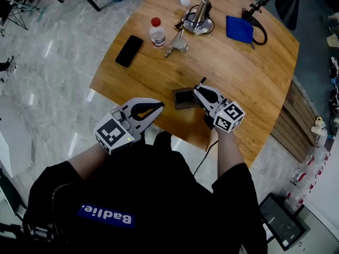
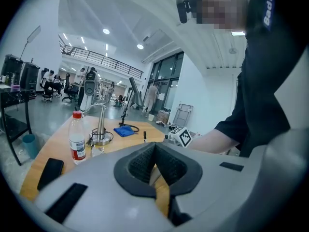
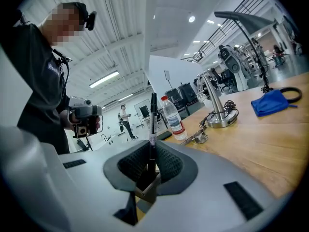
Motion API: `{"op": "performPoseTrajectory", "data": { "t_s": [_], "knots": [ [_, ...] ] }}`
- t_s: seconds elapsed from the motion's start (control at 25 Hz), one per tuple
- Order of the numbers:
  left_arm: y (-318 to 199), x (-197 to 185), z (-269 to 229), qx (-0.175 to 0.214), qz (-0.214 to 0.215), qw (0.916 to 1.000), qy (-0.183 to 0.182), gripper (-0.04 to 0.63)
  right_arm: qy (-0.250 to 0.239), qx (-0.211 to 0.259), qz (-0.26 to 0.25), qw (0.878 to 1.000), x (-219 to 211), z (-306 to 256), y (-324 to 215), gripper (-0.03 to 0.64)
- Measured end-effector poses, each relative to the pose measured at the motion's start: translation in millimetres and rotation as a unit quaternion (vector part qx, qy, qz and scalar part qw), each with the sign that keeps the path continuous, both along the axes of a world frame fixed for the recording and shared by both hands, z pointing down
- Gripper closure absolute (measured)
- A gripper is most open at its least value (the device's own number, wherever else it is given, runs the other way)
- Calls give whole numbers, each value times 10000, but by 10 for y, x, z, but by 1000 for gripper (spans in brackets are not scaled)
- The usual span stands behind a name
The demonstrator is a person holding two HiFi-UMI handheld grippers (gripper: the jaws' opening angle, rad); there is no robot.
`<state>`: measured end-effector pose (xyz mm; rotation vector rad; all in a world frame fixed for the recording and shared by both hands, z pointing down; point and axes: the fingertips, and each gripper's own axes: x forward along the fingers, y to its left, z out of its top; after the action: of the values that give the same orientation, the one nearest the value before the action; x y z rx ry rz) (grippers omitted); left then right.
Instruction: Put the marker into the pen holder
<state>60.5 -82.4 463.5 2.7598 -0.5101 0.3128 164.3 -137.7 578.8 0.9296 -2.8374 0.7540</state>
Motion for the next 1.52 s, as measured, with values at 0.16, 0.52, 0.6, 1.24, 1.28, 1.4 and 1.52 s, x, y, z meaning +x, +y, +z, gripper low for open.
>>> {"op": "performPoseTrajectory", "data": {
  "t_s": [0.16, 0.52, 0.6, 1.24, 1.28, 1.4, 1.52],
  "knots": [
    [27, -29, 16, 51, 17, 10000, -7, 586, -57, -46, -141, 9999, -32, 2, 7, 578],
    [86, -63, -15, 84, 49, 10000, 3, 586, -67, 54, -248, 9997, 18, -55, 80, 577],
    [88, -57, -23, 101, 67, 9999, 9, 586, -34, 106, -202, 9997, 46, -98, 70, 577],
    [146, 10, -542, 516, 637, 9957, 421, 586, -45, 1022, 442, 9938, -391, -1508, 613, 577],
    [158, 11, -561, 540, 708, 9951, 432, 586, -56, 1044, 465, 9934, -457, -1560, 668, 577],
    [184, 7, -628, 582, 894, 9931, 482, 586, -20, 1112, 524, 9924, -639, -1695, 784, 577],
    [212, -16, -679, 608, 1061, 9911, 518, 586, 88, 1217, 621, 9906, -782, -1806, 850, 586]
  ]
}}
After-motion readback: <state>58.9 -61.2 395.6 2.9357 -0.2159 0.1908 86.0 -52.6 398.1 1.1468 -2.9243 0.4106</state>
